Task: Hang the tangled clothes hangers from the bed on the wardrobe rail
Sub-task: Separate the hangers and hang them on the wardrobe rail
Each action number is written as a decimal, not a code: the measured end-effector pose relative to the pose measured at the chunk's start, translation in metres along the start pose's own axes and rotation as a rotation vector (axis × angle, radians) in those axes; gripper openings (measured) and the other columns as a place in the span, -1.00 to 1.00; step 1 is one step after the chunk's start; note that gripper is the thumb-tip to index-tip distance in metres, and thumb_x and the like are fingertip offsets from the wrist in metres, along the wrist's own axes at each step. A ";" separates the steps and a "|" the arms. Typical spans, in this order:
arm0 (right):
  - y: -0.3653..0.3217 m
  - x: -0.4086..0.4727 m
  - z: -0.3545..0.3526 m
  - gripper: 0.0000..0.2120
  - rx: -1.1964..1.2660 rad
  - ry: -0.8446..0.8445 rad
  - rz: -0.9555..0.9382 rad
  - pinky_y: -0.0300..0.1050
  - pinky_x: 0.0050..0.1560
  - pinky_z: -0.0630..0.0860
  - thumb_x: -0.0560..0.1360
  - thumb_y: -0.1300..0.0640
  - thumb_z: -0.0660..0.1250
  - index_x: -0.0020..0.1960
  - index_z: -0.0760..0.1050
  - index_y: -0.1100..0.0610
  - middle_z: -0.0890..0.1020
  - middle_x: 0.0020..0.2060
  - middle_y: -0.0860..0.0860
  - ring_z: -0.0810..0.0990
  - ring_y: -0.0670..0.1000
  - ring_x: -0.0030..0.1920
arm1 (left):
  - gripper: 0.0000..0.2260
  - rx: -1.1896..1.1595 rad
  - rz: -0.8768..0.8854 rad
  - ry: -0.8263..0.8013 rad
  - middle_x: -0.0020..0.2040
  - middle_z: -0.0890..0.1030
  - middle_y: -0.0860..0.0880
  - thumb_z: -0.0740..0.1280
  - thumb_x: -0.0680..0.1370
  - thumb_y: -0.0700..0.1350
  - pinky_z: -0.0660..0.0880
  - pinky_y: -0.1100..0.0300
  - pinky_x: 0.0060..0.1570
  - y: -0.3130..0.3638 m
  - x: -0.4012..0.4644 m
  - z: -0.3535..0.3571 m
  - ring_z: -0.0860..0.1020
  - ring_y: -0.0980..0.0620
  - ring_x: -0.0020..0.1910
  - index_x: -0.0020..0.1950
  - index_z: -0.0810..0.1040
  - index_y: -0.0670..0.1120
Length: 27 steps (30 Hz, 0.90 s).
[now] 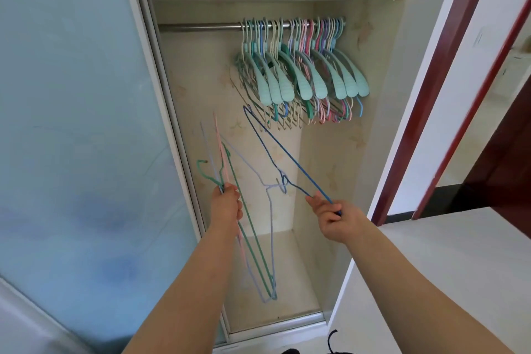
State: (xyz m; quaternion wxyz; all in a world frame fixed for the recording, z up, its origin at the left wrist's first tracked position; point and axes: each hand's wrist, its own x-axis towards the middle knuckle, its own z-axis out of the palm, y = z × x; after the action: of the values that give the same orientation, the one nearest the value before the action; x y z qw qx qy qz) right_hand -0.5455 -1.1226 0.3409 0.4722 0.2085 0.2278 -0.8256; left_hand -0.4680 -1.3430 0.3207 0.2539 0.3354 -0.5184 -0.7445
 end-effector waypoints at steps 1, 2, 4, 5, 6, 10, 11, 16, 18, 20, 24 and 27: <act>-0.005 0.002 -0.005 -0.69 0.039 0.000 0.024 -0.28 -0.75 0.06 0.61 0.23 0.00 0.10 0.45 0.40 0.57 -0.49 0.05 0.28 -0.12 -0.74 | -0.76 0.008 -0.009 0.007 -0.40 0.31 -0.01 0.07 0.67 -0.14 0.07 0.40 -0.62 -0.001 0.003 -0.002 0.19 0.17 -0.67 -0.18 0.36 -0.09; -0.008 0.004 -0.009 -0.67 0.055 0.000 0.042 -0.29 -0.75 0.04 0.61 0.22 0.01 0.16 0.43 0.41 0.54 -0.51 0.02 0.27 -0.11 -0.74 | -0.75 0.024 -0.014 0.015 -0.40 0.31 -0.01 0.07 0.67 -0.14 0.07 0.41 -0.61 -0.001 0.007 -0.004 0.19 0.17 -0.68 -0.20 0.35 -0.09; -0.009 0.010 -0.013 -0.65 0.025 -0.001 0.069 -0.29 -0.74 0.03 0.62 0.19 0.00 0.22 0.41 0.38 0.49 -0.54 -0.01 0.26 -0.10 -0.74 | -0.75 0.076 -0.015 0.021 -0.41 0.31 -0.01 0.08 0.67 -0.13 0.08 0.41 -0.61 0.000 0.014 -0.008 0.19 0.14 -0.66 -0.20 0.34 -0.08; -0.009 0.015 -0.013 -0.65 -0.014 0.005 0.073 -0.29 -0.75 0.02 0.62 0.19 0.00 0.23 0.41 0.37 0.47 -0.55 -0.02 0.25 -0.10 -0.75 | -0.75 0.110 -0.011 0.016 -0.41 0.32 -0.01 0.08 0.67 -0.12 0.09 0.40 -0.61 0.000 0.018 -0.009 0.20 0.13 -0.64 -0.21 0.34 -0.08; -0.007 0.018 -0.010 -0.66 -0.063 0.015 0.070 -0.29 -0.75 0.02 0.62 0.20 0.00 0.23 0.42 0.36 0.46 -0.56 -0.02 0.24 -0.11 -0.75 | -0.75 0.147 -0.004 0.004 -0.41 0.32 -0.02 0.08 0.67 -0.11 0.10 0.40 -0.62 0.000 0.021 -0.010 0.21 0.11 -0.61 -0.21 0.34 -0.08; 0.004 0.035 0.012 -0.68 -0.200 0.063 0.023 -0.32 -0.76 0.00 0.61 0.27 -0.02 0.17 0.45 0.34 0.43 -0.59 -0.04 0.20 -0.13 -0.75 | -0.77 0.279 0.014 -0.064 -0.38 0.36 -0.03 0.09 0.66 -0.12 0.12 0.37 -0.63 -0.002 0.029 -0.010 0.22 0.06 -0.53 -0.19 0.35 -0.09; 0.005 0.039 0.017 -0.69 -0.193 0.065 0.013 -0.32 -0.76 0.00 0.61 0.27 -0.02 0.15 0.45 0.34 0.44 -0.59 -0.04 0.20 -0.13 -0.75 | -0.77 0.299 0.014 -0.081 -0.37 0.36 -0.03 0.09 0.66 -0.12 0.12 0.37 -0.63 -0.004 0.031 -0.010 0.22 0.06 -0.52 -0.18 0.35 -0.09; 0.009 0.057 0.031 -0.72 -0.260 0.090 -0.071 -0.33 -0.75 -0.01 0.61 0.28 -0.02 0.04 0.46 0.29 0.46 -0.57 -0.03 0.19 -0.14 -0.73 | -0.78 0.336 -0.009 -0.082 -0.37 0.37 -0.02 0.09 0.66 -0.11 0.13 0.37 -0.62 -0.011 0.042 -0.018 0.22 0.07 -0.52 -0.16 0.38 -0.09; 0.010 0.062 0.036 -0.75 -0.417 0.145 -0.169 -0.34 -0.74 -0.01 0.60 0.29 -0.02 -0.06 0.43 0.22 0.53 -0.53 -0.02 0.17 -0.15 -0.72 | -0.78 0.340 -0.017 -0.045 -0.37 0.36 -0.03 0.07 0.66 -0.10 0.12 0.36 -0.62 -0.010 0.049 -0.021 0.22 0.07 -0.52 -0.14 0.37 -0.10; 0.012 0.066 0.046 -0.75 -0.491 0.164 -0.223 -0.35 -0.74 0.01 0.58 0.31 -0.03 -0.11 0.40 0.21 0.61 -0.46 0.03 0.18 -0.15 -0.71 | -0.80 0.343 -0.025 0.008 -0.37 0.36 -0.05 0.06 0.66 -0.10 0.12 0.36 -0.63 -0.006 0.057 -0.022 0.23 0.05 -0.52 -0.11 0.37 -0.12; 0.015 0.081 0.065 -0.71 -0.358 0.108 -0.170 -0.35 -0.74 0.16 0.56 0.34 -0.09 0.10 0.38 0.33 0.70 -0.19 0.17 0.26 -0.13 -0.69 | -0.74 0.308 -0.145 0.000 -0.38 0.31 -0.05 0.04 0.64 -0.22 0.14 0.39 -0.59 0.003 0.071 -0.027 0.21 0.04 -0.48 -0.24 0.33 -0.08; 0.021 0.098 0.078 -0.79 -0.727 0.263 -0.287 -0.35 -0.69 0.21 0.56 0.38 -0.03 0.06 0.36 0.29 0.70 -0.27 0.17 0.29 -0.10 -0.67 | -0.72 0.256 -0.242 0.000 -0.38 0.31 -0.05 0.08 0.62 -0.25 0.22 0.31 -0.56 0.008 0.080 -0.027 0.25 0.04 -0.48 -0.29 0.31 -0.08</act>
State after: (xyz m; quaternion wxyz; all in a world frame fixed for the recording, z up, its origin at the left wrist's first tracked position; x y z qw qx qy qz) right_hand -0.5827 -1.2440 0.3458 0.3622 0.0981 0.5898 -0.7151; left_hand -0.4989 -1.4201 0.3032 0.1176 0.4248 -0.5650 -0.6975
